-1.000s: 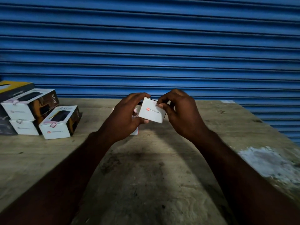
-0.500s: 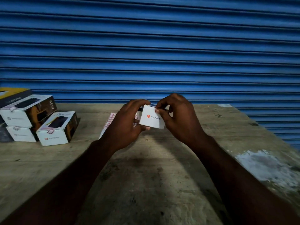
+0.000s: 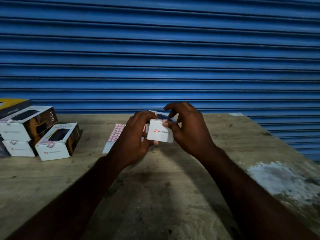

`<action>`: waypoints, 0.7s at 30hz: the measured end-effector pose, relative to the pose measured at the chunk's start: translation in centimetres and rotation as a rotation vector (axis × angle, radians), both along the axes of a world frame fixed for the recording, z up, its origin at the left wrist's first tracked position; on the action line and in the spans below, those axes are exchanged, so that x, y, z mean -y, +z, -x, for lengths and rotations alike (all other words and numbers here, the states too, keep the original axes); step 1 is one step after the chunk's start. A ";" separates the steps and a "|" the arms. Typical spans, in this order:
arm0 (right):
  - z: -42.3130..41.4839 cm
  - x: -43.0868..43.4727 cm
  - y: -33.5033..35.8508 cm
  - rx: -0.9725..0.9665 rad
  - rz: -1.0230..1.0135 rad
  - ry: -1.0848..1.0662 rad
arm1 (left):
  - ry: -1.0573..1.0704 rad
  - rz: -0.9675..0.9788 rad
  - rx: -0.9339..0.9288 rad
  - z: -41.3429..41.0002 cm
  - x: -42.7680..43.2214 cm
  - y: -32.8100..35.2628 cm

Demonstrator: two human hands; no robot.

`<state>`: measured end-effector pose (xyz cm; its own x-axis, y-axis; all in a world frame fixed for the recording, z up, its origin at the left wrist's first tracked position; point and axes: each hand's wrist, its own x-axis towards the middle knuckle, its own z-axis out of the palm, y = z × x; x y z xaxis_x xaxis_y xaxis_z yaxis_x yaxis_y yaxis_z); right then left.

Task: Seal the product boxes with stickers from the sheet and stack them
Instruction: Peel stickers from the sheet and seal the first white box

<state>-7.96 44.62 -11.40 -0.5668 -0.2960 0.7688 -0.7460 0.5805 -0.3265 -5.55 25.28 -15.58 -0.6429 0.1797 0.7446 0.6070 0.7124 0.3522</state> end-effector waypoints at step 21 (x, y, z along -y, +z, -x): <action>-0.6 2.0 -1.2 0.303 0.484 0.088 | 0.074 -0.009 -0.025 -0.2 0.1 0.1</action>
<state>-7.35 42.59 -12.57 -0.7721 -0.0070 0.6355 -0.6165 0.2512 -0.7462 -5.33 25.18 -15.44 -0.6356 0.1255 0.7617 0.5615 0.7523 0.3446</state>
